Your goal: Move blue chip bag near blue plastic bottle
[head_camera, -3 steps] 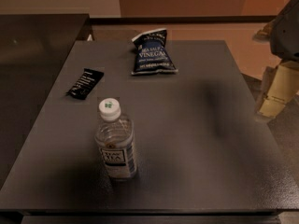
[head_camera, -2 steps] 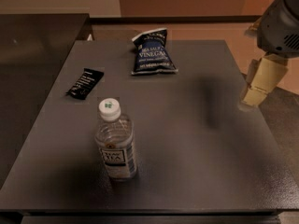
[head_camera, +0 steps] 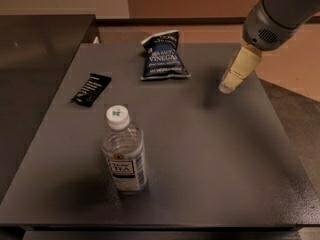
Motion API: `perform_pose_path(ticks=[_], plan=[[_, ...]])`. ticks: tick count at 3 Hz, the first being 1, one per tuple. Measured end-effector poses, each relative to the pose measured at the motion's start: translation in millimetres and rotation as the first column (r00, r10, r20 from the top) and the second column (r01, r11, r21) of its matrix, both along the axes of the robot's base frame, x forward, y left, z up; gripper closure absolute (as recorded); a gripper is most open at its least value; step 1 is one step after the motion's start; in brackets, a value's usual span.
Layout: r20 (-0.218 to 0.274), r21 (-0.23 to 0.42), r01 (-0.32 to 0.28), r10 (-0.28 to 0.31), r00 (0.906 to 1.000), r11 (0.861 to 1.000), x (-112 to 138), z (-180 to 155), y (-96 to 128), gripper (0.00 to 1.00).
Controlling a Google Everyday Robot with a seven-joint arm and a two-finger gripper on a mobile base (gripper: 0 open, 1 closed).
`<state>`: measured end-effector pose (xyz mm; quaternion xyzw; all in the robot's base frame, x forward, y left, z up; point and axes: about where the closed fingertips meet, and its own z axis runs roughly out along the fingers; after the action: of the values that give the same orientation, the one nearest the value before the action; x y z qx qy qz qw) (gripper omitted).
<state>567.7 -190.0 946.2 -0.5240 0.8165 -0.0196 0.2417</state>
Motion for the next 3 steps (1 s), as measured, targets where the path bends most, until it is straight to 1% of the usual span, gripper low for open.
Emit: perform_pose_path(ticks=[1, 2, 3], plan=[[0.004, 0.07, 0.074, -0.074, 0.9972, 0.995, 44, -14, 14, 0.0], [-0.027, 0.138, 0.141, -0.139, 0.9899, 0.98, 81, -32, 36, 0.0], [-0.078, 0.188, 0.168, -0.155, 0.9848, 0.968, 104, -51, 65, 0.0]])
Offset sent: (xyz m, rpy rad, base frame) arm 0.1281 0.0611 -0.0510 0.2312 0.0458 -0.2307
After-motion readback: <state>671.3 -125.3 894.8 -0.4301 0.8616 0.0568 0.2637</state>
